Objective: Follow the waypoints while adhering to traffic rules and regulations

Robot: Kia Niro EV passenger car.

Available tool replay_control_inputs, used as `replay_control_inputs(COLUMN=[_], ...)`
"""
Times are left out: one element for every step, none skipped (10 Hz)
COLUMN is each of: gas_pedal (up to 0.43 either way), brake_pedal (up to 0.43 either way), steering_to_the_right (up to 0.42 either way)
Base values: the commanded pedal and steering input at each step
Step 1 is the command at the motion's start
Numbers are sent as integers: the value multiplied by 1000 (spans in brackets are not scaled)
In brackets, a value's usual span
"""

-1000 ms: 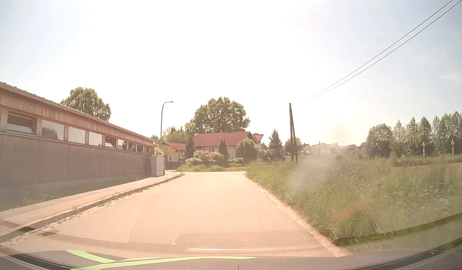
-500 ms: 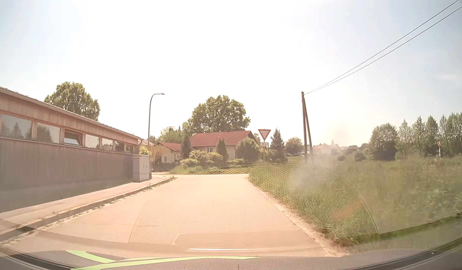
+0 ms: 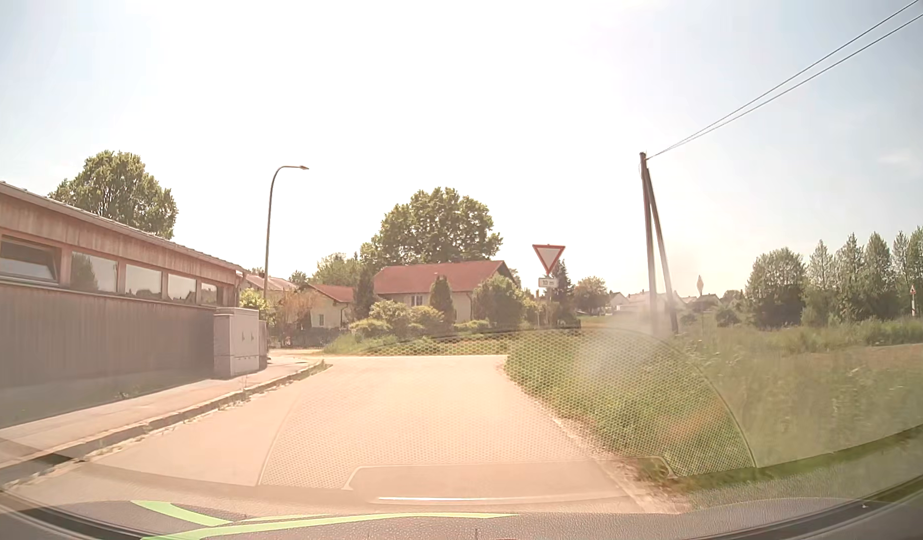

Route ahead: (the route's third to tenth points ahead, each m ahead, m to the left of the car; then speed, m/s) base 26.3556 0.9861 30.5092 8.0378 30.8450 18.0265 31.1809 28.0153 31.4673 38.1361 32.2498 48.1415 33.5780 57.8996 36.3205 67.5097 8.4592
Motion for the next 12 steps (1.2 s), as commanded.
replay_control_inputs(gas_pedal=[0,0,0,0,0,0,0,0,0,0,0,0], brake_pedal=[0,30,79,91,91,104,122,134,140,152,165,177], steering_to_the_right=[0,0,1,1,0,0,0,0,0,0,0,0])
